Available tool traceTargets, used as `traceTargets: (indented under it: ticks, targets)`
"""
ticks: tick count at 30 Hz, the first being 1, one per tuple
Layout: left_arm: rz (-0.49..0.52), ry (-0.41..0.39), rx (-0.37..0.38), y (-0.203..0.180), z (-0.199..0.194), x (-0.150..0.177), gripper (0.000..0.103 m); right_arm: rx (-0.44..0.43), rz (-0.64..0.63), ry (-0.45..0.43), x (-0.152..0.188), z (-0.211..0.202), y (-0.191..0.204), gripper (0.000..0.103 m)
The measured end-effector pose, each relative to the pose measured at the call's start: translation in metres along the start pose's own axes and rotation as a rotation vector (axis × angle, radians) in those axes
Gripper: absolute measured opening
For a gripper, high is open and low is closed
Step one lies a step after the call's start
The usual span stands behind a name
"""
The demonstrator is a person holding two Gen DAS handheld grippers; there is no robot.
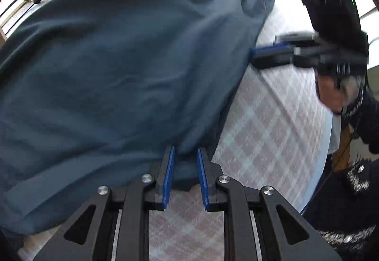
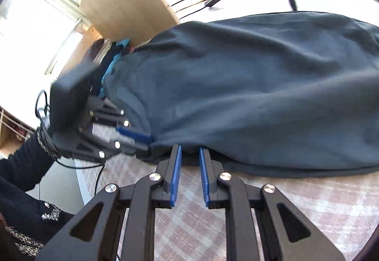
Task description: Fold clothes
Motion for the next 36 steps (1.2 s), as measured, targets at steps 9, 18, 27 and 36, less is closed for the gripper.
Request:
traceTargets:
  ticks: [9, 18, 27, 36]
  targets:
    - [0.019, -0.103, -0.087, -0.021, -0.028, -0.027, 0.019, 0.303, 0.598, -0.283, 0.005, -0.140, -0.234, 0.024]
    - [-0.035, -0.005, -0.075, -0.006, 0.007, -0.023, 0.019, 0.421, 0.742, -0.346, -0.062, -0.165, -0.364, 0.036]
    - [-0.071, -0.023, -0.037, -0.002, 0.003, -0.024, 0.019, 0.427, 0.763, -0.282, -0.079, -0.137, -0.390, 0.004]
    - [-0.080, -0.034, -0.012, -0.001, 0.000, -0.022, 0.018, 0.663, 0.746, -0.370, -0.064, -0.217, -0.382, 0.002]
Point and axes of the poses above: each gripper's, at about its wrist camera, not at the fingertips, and z roughly the way its jaws point, y to its left, x to its underside, the point moved 6 cm from there along z, roughly the way its jaws point, and after that the axes turned 14 degrees about x, right-handed, at the moved point
